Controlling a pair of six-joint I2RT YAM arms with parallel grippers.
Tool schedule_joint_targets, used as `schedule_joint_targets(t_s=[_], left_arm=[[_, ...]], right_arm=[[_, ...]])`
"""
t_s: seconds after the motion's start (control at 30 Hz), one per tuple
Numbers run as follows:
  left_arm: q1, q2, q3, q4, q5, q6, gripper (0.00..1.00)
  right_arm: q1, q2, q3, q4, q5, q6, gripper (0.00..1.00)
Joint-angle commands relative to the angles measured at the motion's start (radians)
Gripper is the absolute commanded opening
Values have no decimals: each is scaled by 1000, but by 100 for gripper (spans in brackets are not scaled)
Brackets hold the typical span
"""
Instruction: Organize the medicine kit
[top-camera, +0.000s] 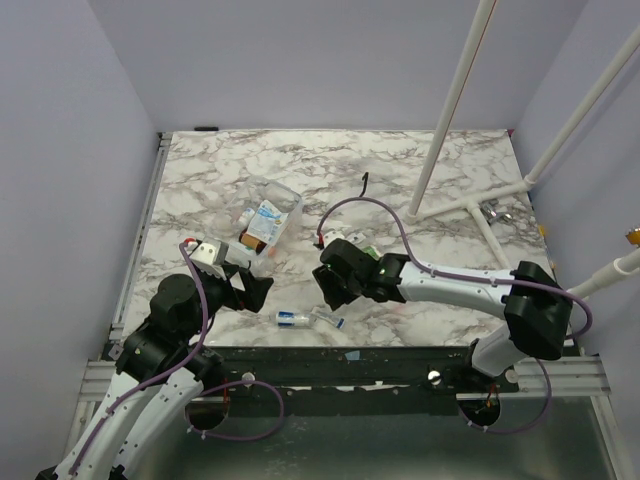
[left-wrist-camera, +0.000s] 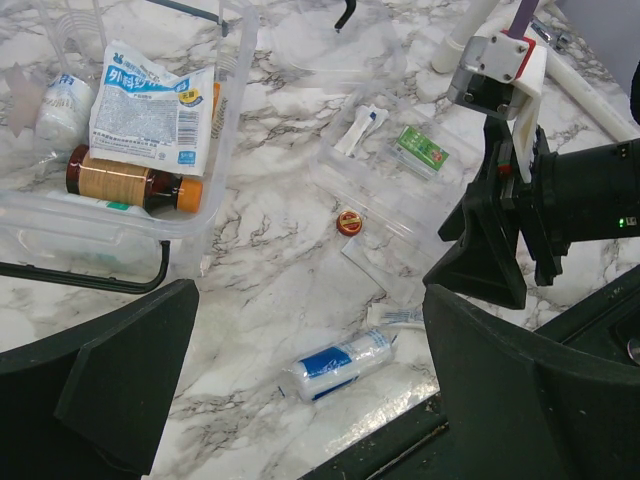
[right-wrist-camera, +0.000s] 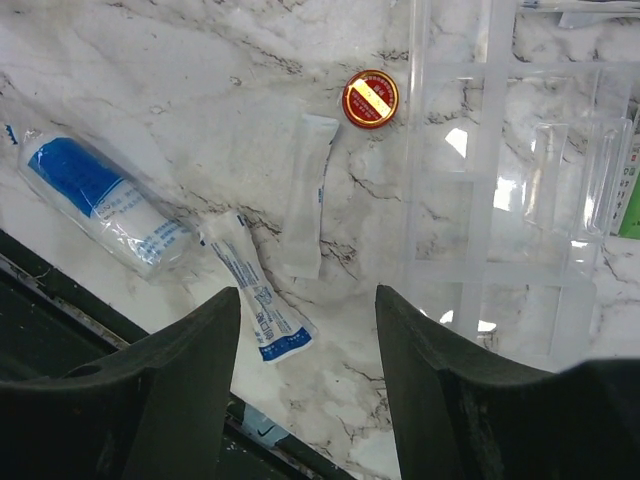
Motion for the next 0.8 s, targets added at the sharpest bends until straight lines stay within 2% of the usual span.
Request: schedule_joint_targets(t_s=[0.0, 0.37, 0.77], left_arm=[[-4, 2, -8, 11, -16, -2, 98], [-4, 13, -8, 12, -15, -4, 98], [-4, 17, -8, 14, -13, -4, 98]], right_arm=[[16, 27, -3, 28, -25, -51, 58], [18, 142, 48, 115, -3, -2, 47], [18, 232, 98, 131, 77, 40, 34]])
